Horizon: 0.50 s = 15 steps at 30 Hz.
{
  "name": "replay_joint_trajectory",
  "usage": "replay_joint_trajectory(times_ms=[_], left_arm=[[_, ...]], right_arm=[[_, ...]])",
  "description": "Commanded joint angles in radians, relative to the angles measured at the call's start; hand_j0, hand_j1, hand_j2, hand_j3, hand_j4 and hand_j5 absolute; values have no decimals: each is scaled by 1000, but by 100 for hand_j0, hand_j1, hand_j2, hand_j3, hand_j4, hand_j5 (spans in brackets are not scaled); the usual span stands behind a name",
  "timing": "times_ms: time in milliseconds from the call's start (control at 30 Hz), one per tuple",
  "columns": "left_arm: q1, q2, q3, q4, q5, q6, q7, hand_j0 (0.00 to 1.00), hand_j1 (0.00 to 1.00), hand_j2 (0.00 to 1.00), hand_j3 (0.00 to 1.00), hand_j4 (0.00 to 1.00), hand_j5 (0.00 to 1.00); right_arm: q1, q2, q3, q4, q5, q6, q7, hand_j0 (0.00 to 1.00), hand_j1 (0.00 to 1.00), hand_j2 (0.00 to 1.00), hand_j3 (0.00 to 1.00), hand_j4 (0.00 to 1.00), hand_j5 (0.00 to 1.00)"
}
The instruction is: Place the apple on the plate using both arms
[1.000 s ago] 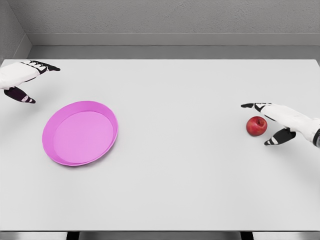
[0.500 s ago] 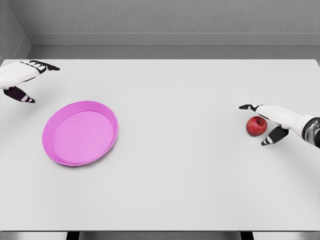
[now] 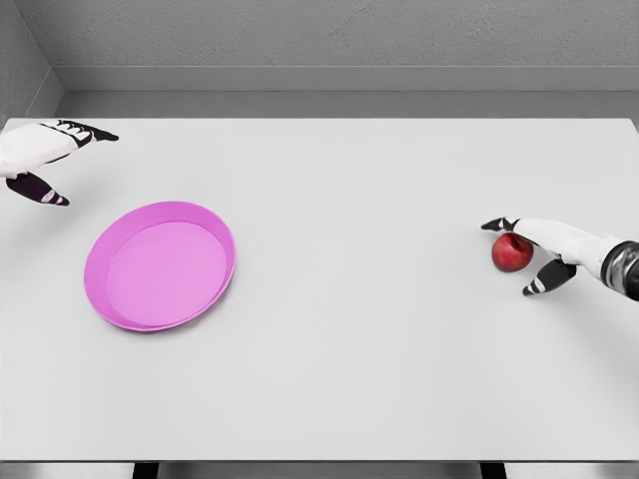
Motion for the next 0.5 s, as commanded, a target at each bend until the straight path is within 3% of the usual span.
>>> replay_joint_trajectory(times_ms=[0,67,200,467], left_arm=[[0,1,2,0,7,1,1,100,100,100,100,100,100],[0,1,2,0,7,1,1,100,100,100,100,100,100],[0,1,2,0,7,1,1,100,100,100,100,100,100],[2,1,2,-2,7,1,1,100,100,100,100,100,100]], right_arm=[[0,-1,5,0,0,-2,0,74,74,74,74,74,74],[0,-3,5,-1,0,-5,0,62,62,62,62,62,62],[0,-3,5,-3,0,-7,0,53,53,53,53,53,53],[0,-3,5,-6,1,-8,0,50,50,50,50,50,50]])
